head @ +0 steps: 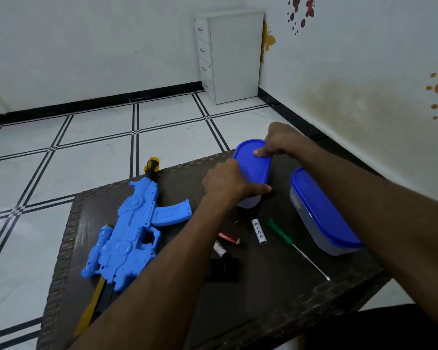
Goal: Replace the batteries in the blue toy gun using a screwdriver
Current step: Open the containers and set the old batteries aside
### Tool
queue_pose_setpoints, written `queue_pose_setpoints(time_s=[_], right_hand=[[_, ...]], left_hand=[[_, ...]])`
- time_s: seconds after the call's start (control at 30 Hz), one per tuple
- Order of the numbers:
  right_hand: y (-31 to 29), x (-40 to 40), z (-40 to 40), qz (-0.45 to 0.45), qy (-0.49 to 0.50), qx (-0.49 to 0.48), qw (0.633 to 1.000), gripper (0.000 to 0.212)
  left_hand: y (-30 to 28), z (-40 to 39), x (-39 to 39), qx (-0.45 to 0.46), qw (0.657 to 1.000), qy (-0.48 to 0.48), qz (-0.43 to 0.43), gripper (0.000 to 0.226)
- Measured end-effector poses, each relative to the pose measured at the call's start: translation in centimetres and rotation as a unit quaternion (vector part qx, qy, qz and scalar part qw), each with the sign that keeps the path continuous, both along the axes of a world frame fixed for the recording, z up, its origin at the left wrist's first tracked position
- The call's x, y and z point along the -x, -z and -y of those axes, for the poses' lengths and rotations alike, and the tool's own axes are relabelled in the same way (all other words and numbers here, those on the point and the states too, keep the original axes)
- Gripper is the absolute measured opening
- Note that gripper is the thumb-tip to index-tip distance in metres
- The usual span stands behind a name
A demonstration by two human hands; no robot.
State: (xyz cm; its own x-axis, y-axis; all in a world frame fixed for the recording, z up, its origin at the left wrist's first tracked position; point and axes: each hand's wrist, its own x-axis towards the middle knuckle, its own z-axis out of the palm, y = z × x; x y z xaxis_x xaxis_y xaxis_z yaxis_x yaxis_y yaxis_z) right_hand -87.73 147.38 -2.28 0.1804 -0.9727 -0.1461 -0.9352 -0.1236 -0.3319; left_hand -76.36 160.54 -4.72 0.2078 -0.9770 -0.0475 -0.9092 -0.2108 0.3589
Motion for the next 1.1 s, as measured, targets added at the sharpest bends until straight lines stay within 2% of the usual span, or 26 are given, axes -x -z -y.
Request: queue_pose_setpoints(time_s=[0.1,0.17,0.33,0.47,0.57,0.67,0.73,0.87,0.93,1.0,1.03,1.1], right_hand=[[-0.2,0.1,-0.2,0.024,-0.028,0.037,0.999,0.046],[0.0,0.8,-0.3,0.073,-0.029,0.029,0.996,0.041],[1.0,2.1,-0.3,0.193,-0.003,0.000,0.981,0.027],[0.4,2.7,-0.4,0.166,0.049,-0.018,0.985,0.030],[-0.5,2.6,-1.0,0.140,0.063,0.009,0.988,0.025],[-0.8,2.2,-1.8,0.123,0.063,0.047,0.989,0.023],[-0.3,2.3,-2.1,0.133,0.063,0.081,0.986,0.031],[-0.3,2.6,-3.1,0.203,0.060,0.081,0.974,0.073],[-0.7,2.5,-3.7,0.221,0.051,0.063,0.972,0.081],[-0.7,2.7,-4.3,0.218,0.027,0.047,0.974,0.073],[-0.6,2.8,-4.5,0.204,0.012,0.047,0.978,0.062],[-0.4,2.9,-5.2,0.164,-0.009,0.072,0.984,0.032]], left_hand=[[-0.4,0.0,0.1,-0.003,1.000,0.003,0.020,0.068],[-0.7,-0.1,0.2,0.001,0.999,0.011,0.052,0.066],[-0.5,-0.4,1.1,0.062,0.970,0.058,0.228,0.065],[-0.2,0.0,2.0,0.042,0.963,0.069,0.256,0.069],[0.0,0.5,2.1,0.039,0.959,0.076,0.269,0.065],[0.3,0.5,2.0,0.056,0.966,0.073,0.241,0.064],[0.2,0.4,1.6,0.078,0.975,0.062,0.197,0.067],[-0.8,0.4,0.2,0.093,0.993,0.061,0.029,0.066],[-1.3,0.0,-0.7,0.073,0.994,0.057,-0.065,0.066],[-1.5,-0.8,-1.7,0.073,0.986,0.027,-0.145,0.068],[-1.7,-1.5,-2.2,0.077,0.984,0.013,-0.158,0.070],[-1.8,-3.3,-3.2,0.083,0.990,-0.007,-0.116,0.071]])
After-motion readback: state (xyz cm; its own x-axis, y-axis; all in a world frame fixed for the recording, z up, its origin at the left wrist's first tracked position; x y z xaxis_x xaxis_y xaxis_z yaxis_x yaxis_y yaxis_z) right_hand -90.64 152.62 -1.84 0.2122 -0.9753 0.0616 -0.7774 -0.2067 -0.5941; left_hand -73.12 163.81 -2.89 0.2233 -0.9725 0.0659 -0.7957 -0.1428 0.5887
